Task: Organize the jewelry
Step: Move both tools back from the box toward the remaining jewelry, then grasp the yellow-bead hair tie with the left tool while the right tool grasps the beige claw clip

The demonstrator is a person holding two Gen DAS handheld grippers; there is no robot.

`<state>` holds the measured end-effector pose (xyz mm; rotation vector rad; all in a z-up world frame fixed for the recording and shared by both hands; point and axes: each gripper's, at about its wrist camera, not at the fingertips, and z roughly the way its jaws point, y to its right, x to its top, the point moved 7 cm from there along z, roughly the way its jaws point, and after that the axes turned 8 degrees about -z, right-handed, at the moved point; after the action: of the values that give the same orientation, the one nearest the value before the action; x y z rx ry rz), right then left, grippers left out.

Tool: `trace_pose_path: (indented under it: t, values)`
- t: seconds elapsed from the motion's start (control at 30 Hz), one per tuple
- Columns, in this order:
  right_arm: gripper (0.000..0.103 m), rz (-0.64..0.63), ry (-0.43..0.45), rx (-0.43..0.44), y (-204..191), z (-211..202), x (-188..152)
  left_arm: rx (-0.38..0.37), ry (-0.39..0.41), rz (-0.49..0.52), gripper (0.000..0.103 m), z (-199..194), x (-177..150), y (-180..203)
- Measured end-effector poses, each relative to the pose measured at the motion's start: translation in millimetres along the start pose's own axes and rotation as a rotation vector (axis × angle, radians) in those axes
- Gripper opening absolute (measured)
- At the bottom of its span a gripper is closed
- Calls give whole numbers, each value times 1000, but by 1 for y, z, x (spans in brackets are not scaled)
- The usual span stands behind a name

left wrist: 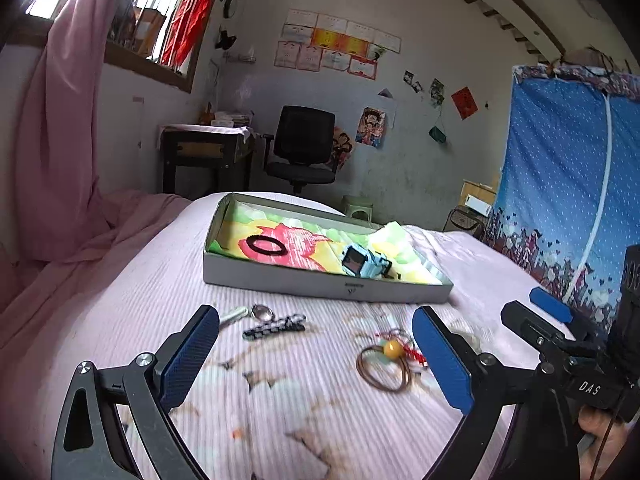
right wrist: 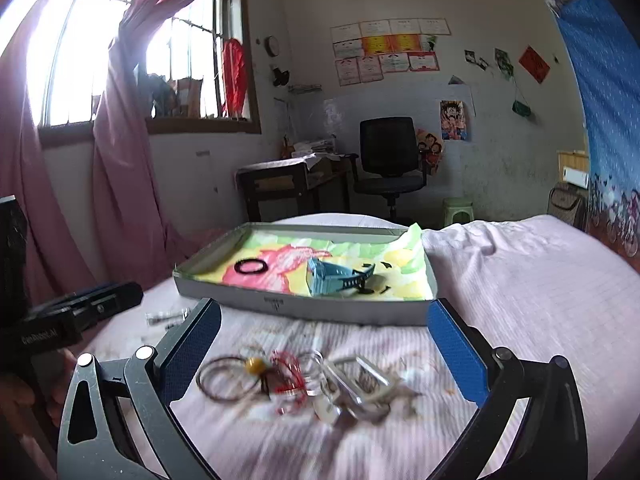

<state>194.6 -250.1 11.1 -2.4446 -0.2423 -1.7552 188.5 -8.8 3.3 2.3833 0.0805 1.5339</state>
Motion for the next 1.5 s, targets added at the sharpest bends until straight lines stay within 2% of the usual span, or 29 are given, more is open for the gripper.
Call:
trace_pose_path:
  t: [0.17,0.33,0.7,0.93,1.1,1.33,1.5]
  values:
    - [102,-28,-22,-17,1,-16,-10,5,-18,31,98,-2,-16,3]
    - [102,-19,-69,-33,7,-22,-22,-6,-81,18,98,6,-30,3]
    - [102,12,-222,-56,16,2,-49,10,-164,36,98,23,-44,3]
    - [102,43,-276,-50,20,14,-54,-44,-199,22,97,32,-45,8]
    - [102,74,-301,-35,22,26,-57,-98,-237,23,77,42,-48,17]
    - [100,93,-314,-8,19,38,-57,-136,-279,28,61,54,-50,25]
    - [85,114,-325,6,20,47,-60,-149,-294,11,54,55,-53,24]
